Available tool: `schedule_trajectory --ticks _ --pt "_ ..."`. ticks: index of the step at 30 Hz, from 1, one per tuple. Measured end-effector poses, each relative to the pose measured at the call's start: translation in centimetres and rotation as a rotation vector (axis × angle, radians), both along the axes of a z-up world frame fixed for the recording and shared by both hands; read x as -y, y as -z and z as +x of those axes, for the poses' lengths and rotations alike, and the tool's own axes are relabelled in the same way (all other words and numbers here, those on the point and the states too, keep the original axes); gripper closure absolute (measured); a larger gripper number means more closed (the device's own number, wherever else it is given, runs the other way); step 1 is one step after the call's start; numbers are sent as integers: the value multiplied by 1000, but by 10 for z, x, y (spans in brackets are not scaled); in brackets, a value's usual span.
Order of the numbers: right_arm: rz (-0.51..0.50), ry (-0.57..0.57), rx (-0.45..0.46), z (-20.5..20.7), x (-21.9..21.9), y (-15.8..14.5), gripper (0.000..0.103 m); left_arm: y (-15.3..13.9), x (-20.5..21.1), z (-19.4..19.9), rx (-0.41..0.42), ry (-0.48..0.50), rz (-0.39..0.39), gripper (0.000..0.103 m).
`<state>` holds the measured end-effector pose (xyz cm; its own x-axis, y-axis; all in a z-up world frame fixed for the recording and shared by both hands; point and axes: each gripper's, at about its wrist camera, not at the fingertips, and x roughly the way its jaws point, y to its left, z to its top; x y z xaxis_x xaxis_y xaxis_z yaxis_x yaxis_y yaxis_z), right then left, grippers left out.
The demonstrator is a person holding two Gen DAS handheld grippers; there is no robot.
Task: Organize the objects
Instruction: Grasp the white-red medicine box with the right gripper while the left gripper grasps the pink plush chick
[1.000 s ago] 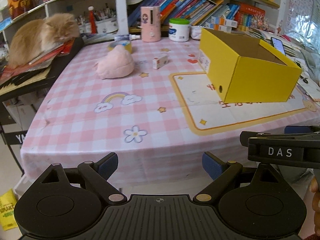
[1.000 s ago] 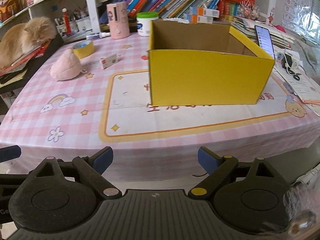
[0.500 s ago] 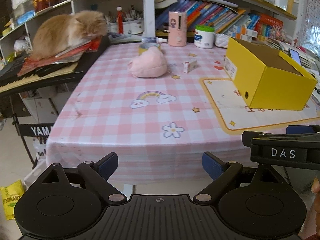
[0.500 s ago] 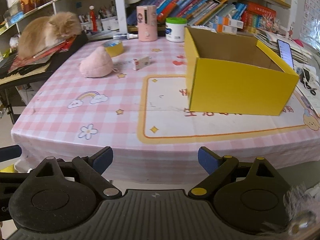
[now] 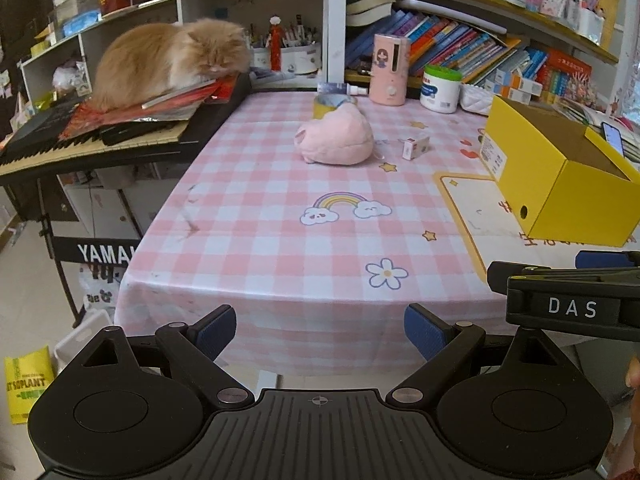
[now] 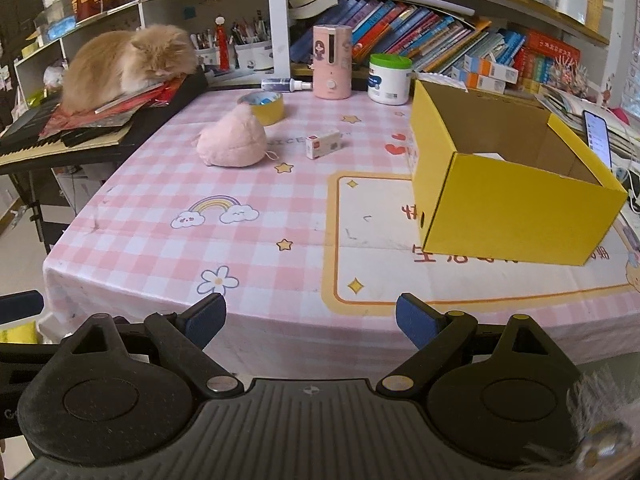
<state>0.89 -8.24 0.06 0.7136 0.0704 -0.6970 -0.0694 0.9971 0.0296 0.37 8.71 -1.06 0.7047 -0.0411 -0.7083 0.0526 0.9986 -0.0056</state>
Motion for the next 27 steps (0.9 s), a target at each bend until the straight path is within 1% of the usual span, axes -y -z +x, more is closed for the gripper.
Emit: schedule_trajectory --ticks 6,11,27 --pt "-1 -13 -7 15 0 3 11 3 2 17 -7 -9 3 10" --pt "2 -21 -15 37 2 5 11 4 5 38 -11 -16 4 10" --pt "-2 -66 -9 133 14 2 11 2 19 118 -9 -67 -14 10"
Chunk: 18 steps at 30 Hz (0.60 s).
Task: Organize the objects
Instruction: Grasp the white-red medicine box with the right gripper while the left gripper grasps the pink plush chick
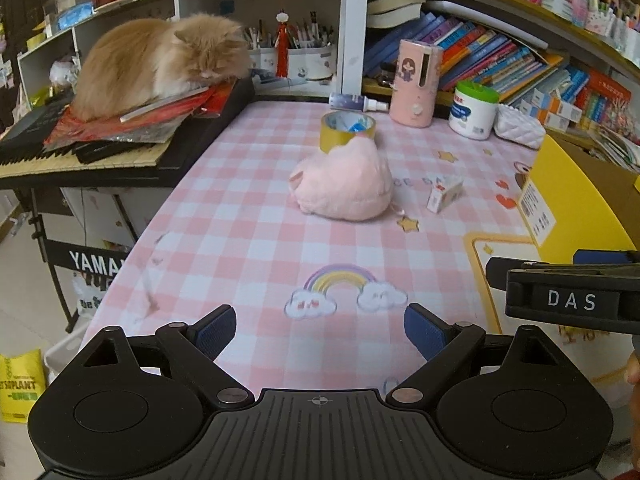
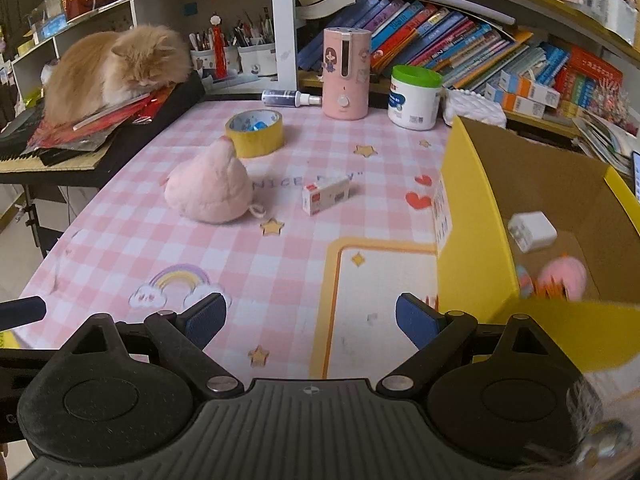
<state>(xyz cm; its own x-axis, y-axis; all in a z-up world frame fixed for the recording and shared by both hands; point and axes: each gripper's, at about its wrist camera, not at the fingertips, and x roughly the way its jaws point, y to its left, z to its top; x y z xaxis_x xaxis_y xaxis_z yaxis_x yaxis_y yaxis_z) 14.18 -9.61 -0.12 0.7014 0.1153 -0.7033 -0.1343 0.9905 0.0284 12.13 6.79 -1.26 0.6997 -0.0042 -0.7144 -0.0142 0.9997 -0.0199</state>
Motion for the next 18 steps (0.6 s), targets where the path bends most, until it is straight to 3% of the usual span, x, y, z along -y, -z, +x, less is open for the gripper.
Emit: schedule_trajectory --ticks 18 --pt "40 -72 -5 87 10 1 11 1 14 67 -11 -66 31 10"
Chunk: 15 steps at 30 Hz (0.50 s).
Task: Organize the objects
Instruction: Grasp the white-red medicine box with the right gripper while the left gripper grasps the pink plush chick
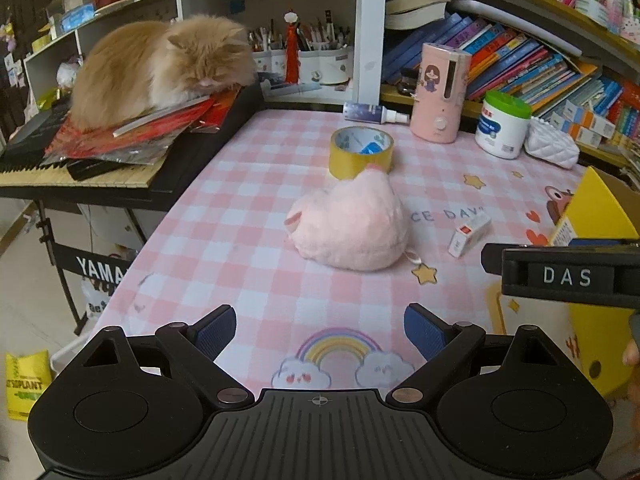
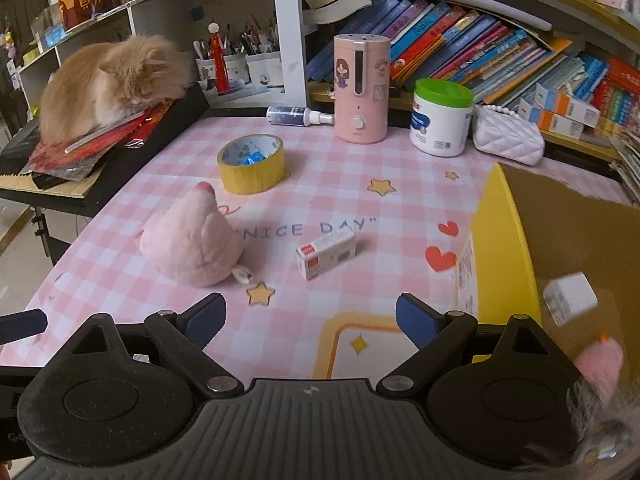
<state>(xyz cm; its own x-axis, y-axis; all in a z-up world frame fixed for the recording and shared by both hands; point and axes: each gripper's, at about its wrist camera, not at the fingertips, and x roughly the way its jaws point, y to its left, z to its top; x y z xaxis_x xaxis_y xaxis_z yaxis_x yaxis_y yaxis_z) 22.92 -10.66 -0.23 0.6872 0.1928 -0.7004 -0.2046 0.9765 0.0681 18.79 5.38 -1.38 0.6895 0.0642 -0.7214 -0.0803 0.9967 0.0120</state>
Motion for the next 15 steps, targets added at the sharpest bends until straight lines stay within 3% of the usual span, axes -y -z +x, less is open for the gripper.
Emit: schedule_trajectory --ticks 5,15 --pt "-34 -55 -8 34 -5 -1 11 3 2 23 0 11 20 10" --pt "-172 -197 -192 110 -16 31 11 15 11 65 -10 45 44 6"
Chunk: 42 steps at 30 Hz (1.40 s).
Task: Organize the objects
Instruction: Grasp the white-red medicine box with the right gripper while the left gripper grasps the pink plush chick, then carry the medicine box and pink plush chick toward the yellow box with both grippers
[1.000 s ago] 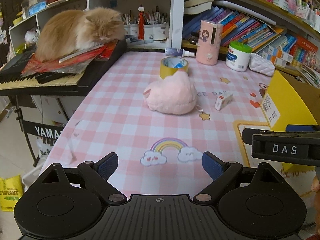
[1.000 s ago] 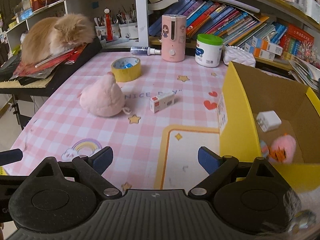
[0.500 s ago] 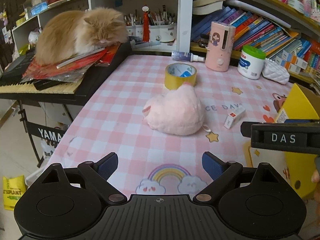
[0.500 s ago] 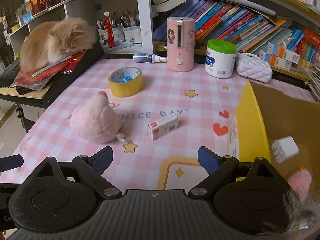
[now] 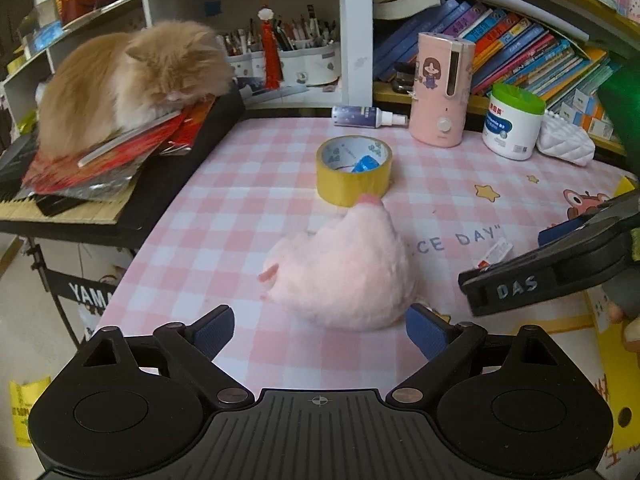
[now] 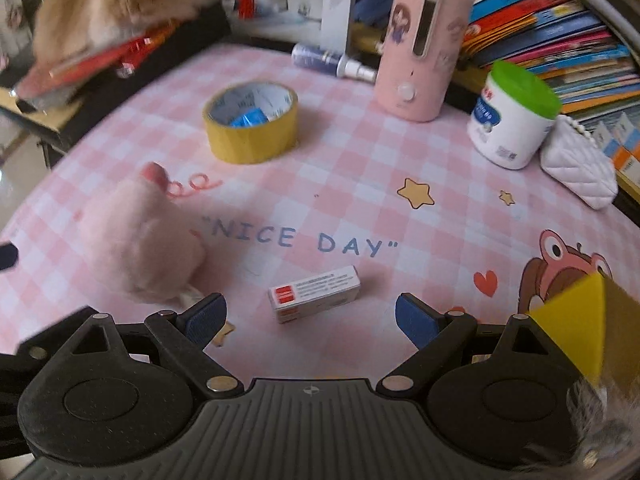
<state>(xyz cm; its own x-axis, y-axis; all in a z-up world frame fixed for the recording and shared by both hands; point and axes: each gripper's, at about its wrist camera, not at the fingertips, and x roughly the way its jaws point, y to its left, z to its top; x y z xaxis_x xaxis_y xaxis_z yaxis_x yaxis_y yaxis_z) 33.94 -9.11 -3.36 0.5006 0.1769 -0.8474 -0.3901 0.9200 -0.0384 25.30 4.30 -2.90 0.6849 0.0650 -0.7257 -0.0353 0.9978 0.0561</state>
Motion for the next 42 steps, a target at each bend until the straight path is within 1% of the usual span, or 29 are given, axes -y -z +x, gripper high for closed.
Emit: schedule_trajectory --ticks 4,7,8,9,10,12,14,18,22,24,25,27,28,29,33,42 --pt "-43 -26 -22 14 -3 14 13 4 3 14 -5 37 2 5" --pt "-47 -43 -43 23 -4 20 18 8 8 23 -10 55 31 5" --pt "-42 -47 -50 25 -4 22 24 10 10 26 -13 62 46 4" --pt "-34 -51 -60 28 -3 24 35 11 11 29 -17 70 61 4" --pt "-26 -53 -71 29 -3 25 39 13 13 32 -21 76 77 4" --pt "15 -58 -87 30 0 25 50 18 17 37 -26 96 102 4" --pt "27 -55 -80 30 0 23 50 22 21 42 -30 113 127 3" --pt "58 -40 -82 30 3 21 51 32 29 51 -29 129 212 1" --pt "83 -34 -62 28 5 16 51 39 28 56 -30 131 247 1" --pt "91 -29 -60 26 6 14 51 41 26 59 -37 124 254 4" --pt "97 -26 -63 26 6 14 51 40 24 59 -33 123 247 6" --pt "110 -20 -67 24 6 13 51 36 20 56 -20 121 216 15" --pt "115 -17 -66 23 6 12 51 32 17 54 -11 117 197 17" --pt "118 -14 -63 22 7 11 51 28 14 51 0 113 177 24" --pt "128 -4 -40 15 6 4 51 14 2 36 25 85 95 26" --pt "179 37 5 -19 8 -18 51 -12 -9 -19 71 92 13 26"
